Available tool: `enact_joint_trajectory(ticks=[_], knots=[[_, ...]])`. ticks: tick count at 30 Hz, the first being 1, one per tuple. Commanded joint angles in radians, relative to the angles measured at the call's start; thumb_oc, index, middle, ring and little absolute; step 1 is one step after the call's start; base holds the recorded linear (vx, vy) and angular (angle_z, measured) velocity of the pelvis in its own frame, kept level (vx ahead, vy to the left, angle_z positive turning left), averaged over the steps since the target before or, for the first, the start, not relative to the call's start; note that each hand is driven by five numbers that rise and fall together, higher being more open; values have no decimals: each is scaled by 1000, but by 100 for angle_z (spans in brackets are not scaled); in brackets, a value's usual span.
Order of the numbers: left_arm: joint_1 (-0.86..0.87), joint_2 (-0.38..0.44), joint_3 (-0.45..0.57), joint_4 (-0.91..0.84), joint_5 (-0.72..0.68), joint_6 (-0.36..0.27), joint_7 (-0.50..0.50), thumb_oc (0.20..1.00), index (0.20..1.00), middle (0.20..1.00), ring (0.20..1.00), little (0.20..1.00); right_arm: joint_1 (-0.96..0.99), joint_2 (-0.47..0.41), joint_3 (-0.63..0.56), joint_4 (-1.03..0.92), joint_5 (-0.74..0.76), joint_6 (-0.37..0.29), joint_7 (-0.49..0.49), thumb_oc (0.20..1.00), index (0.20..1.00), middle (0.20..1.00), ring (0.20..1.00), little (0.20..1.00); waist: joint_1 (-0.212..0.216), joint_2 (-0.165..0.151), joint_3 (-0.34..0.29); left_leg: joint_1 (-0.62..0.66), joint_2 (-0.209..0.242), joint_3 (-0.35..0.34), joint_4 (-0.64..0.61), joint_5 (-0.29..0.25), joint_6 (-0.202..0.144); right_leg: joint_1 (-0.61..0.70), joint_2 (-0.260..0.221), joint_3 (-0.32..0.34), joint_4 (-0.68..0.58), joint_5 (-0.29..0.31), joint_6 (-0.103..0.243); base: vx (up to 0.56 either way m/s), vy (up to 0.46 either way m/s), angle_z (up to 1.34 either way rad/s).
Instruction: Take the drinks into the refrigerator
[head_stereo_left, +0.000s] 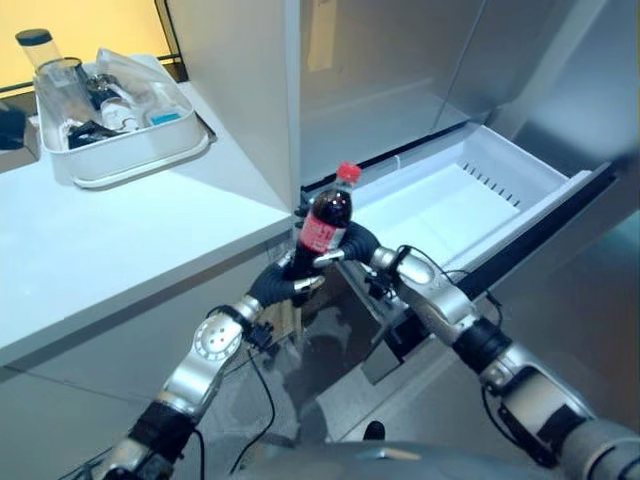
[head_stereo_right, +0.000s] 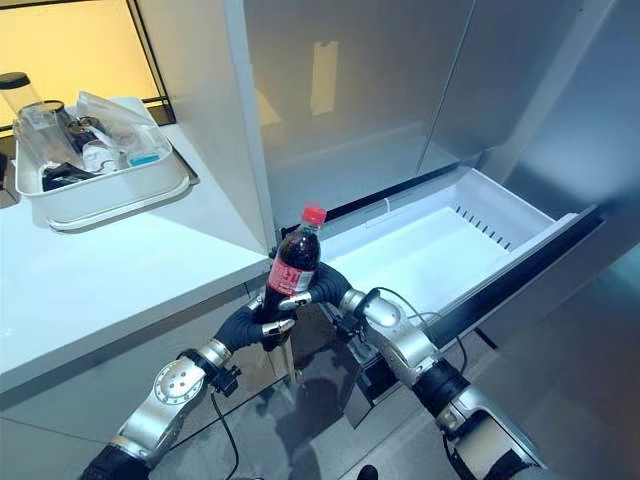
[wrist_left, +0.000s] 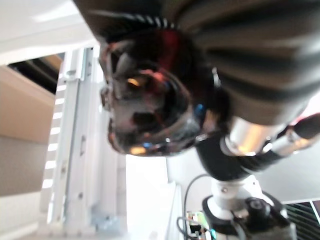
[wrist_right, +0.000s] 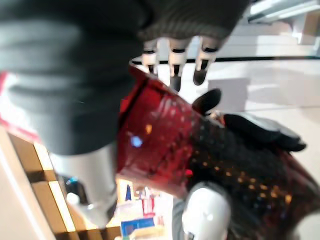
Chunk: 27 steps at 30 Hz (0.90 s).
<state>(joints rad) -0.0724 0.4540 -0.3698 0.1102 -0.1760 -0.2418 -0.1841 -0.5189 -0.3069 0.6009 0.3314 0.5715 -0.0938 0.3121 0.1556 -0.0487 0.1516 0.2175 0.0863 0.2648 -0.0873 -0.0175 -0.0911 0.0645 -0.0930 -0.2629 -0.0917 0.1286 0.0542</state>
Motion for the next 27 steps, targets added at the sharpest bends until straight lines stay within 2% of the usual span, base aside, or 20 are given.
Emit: enact_joint_trajectory(ticks=[1,5,10,11,12,18,27], knots=[[-167,-59,-150,-27,44,-77,-9,200,200,200,200,200,-163,189,40,-5,-25,-90,-55,200,200,200,200,200,14,-8,-19,-29,-33,-64,0,-42,28,74,-54,-92,48,-63,80,0,0,0],[-138,-58,-137,-42,24,-65,-5,200,200,200,200,200,-106,188,-11,-25,-1,-101,-91,200,200,200,200,200,14,-6,-15,-32,-36,-67,0,-42,31,75,-56,-93,49,-62,83,0,0,0],[-93,-56,-115,-44,14,-58,-6,200,200,200,200,200,-52,147,-77,-55,-40,-116,-143,200,200,200,200,200,13,-8,-14,-36,-38,-71,0,-43,34,73,-59,-96,50,-62,84,0,0,0],[-76,-59,-103,-43,0,-57,-5,401,401,401,401,401,-39,135,-92,-69,-40,-118,-150,200,200,200,200,200,14,-8,-13,-36,-38,-71,0,-43,35,73,-60,-97,50,-62,84,0,0,0],[-55,-63,-89,-37,-6,-52,4,1000,1000,1000,1000,1000,-24,122,-112,-84,-44,-122,-161,200,200,200,200,200,15,-10,-13,-37,-39,-71,0,-43,35,73,-60,-98,50,-61,85,0,0,0],[74,-57,39,-66,-61,-53,21,1000,1000,1000,1000,1000,57,0,-285,-229,-128,-164,-240,200,200,200,200,200,19,-16,-6,-45,-42,-76,0,-41,40,70,-63,-100,46,-57,88,-1,1,1],[249,-36,196,-140,-142,-38,-15,1000,1000,1000,1000,1000,142,-121,-573,-340,-165,-222,-363,200,200,200,200,200,29,-29,-1,-64,-50,-87,0,-42,48,60,-66,-102,42,-53,92,-3,1,5]])
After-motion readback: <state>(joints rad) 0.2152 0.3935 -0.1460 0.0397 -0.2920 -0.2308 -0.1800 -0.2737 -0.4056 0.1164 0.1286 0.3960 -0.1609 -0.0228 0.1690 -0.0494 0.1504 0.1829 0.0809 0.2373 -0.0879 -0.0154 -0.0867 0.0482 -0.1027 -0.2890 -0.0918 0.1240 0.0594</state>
